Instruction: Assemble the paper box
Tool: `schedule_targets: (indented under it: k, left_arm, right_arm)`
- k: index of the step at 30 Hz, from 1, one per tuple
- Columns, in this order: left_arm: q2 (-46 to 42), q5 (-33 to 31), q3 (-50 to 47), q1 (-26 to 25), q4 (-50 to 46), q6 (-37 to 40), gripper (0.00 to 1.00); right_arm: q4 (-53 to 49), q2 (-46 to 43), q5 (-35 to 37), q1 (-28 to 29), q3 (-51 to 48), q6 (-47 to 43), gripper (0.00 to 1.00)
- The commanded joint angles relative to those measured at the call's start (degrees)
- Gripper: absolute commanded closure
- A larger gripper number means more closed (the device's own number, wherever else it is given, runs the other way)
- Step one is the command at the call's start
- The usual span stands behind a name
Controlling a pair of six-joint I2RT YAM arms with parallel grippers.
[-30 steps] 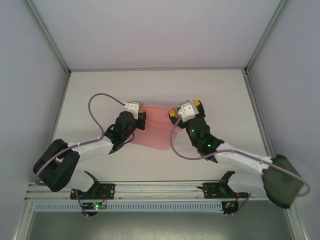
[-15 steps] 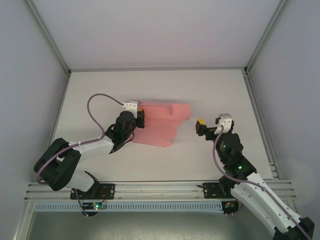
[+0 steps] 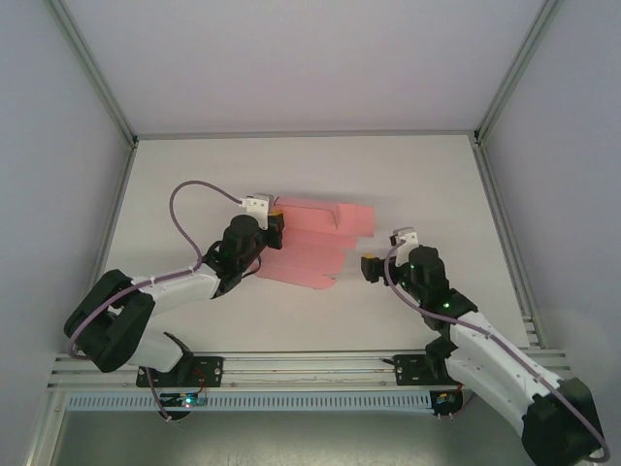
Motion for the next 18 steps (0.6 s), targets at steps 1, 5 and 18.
schedule_targets:
  k: [1,5,18]
  left_arm:
    - [-1.46,2.57,0.41,-0.30,3.85,2.04,1.00]
    - [-0.93,6.85,0.06,-0.22,4.56,4.06,1.00]
    - [0.83,2.40,1.90,-0.28,2.91,-1.39,1.00]
  right_arm:
    - [7.15,3.32,-3.60,-0.51,3.54,-0.77,0.02]
    - [8.85,6.81,-5.17,-0.59,6.54,-2.07,0.02]
    - [14.80,15.07,-3.40,4.25,8.66,-1.72,0.02]
